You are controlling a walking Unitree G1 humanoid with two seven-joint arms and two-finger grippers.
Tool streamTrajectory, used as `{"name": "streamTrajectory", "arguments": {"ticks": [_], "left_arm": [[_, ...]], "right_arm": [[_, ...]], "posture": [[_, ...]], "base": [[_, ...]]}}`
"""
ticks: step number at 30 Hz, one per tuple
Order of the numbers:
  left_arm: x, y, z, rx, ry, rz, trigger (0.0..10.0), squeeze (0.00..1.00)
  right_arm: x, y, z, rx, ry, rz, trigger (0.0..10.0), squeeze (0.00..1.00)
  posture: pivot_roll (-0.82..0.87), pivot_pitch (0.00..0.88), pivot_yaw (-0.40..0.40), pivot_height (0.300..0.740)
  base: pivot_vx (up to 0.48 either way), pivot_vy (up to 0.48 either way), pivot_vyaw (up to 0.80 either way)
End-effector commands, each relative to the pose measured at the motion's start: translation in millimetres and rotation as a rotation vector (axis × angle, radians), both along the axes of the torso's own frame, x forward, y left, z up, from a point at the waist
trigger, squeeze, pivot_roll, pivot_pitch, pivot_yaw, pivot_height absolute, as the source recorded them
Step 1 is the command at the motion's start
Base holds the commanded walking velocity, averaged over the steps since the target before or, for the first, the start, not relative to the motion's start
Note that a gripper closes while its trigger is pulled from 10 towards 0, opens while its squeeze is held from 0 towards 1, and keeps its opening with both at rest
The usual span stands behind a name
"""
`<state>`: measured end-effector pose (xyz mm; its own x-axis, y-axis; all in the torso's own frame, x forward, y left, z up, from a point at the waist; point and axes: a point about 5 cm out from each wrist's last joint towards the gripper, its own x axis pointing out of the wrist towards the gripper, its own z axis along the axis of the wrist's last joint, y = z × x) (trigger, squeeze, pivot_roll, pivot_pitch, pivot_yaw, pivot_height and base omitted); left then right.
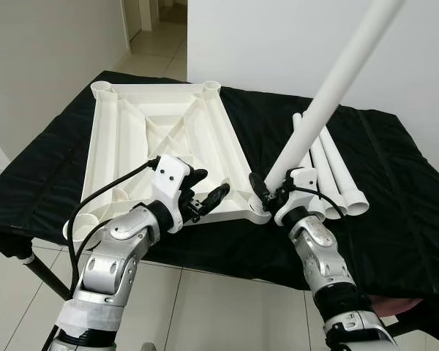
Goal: Building children table
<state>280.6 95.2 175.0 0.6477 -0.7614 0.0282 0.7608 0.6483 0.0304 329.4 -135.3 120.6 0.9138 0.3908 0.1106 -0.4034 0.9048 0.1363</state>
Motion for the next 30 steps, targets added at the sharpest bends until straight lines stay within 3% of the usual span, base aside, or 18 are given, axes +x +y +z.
{"name": "streamTrajectory", "arguments": {"ticks": [1,7,14,30], "left_arm": [[-2.4,-3.8,1.3,-0.008,0.004,-0.01,10.0,0.0],[-2.6,-4.7,1.1,-0.01,0.005,-0.011,10.0,0.0],[-2.5,-4.2,1.8,-0.016,0.007,-0.007,10.0,0.0],[-1.0,-1.1,4.5,-0.024,0.005,0.01,10.0,0.0]], "right_arm": [[-1.0,-3.6,-19.5,-0.001,0.113,-0.019,10.0,0.0],[0.4,-4.3,-19.3,-0.045,0.091,-0.021,10.0,0.0],[0.8,-6.7,-8.8,-0.247,-0.045,0.013,10.0,0.0],[-0.3,-15.5,-19.8,-0.386,-0.042,0.041,10.0,0.0]], "posture": [[0.01,0.0,-0.052,0.74],[0.01,0.0,-0.053,0.74],[0.01,0.0,-0.054,0.74],[0.01,0.0,-0.05,0.74]], "base": [[0.0,0.0,0.0],[0.0,0.0,0.0],[0.0,0.0,0.0],[0.0,0.0,0.0]]}}
